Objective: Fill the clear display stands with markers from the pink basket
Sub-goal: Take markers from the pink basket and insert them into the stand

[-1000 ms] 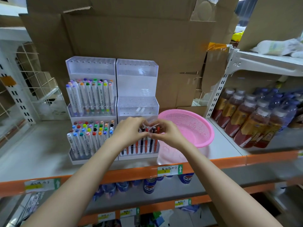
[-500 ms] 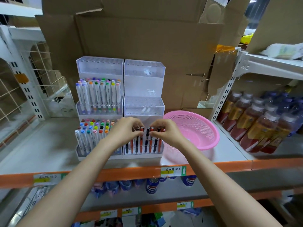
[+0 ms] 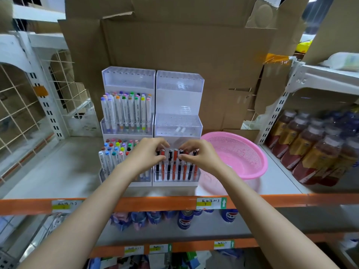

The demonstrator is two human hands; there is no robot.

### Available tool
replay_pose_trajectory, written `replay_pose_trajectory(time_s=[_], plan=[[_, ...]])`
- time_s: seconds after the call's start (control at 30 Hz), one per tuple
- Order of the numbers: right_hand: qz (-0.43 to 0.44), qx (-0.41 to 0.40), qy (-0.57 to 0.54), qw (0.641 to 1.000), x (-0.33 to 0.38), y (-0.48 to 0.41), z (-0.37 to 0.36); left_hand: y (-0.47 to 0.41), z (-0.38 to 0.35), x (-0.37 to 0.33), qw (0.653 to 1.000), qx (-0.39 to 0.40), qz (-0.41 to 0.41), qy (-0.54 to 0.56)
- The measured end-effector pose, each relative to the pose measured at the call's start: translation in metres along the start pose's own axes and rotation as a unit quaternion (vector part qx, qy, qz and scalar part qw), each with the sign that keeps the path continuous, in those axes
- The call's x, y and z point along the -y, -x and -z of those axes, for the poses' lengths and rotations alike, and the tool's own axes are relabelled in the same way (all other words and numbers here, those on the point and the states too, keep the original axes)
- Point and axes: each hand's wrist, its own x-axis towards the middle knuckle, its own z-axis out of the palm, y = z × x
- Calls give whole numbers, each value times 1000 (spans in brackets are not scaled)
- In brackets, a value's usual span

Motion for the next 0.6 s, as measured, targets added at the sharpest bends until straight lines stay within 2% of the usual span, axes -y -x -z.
replay_pose_trajectory(time_s=[0.3, 0.6], plan=[[39, 19, 64, 997, 20, -7, -11, 3, 4, 7, 1000, -27, 4, -3], [30, 18, 81, 996, 29, -6, -10, 7, 2, 8, 999, -35, 2, -8]])
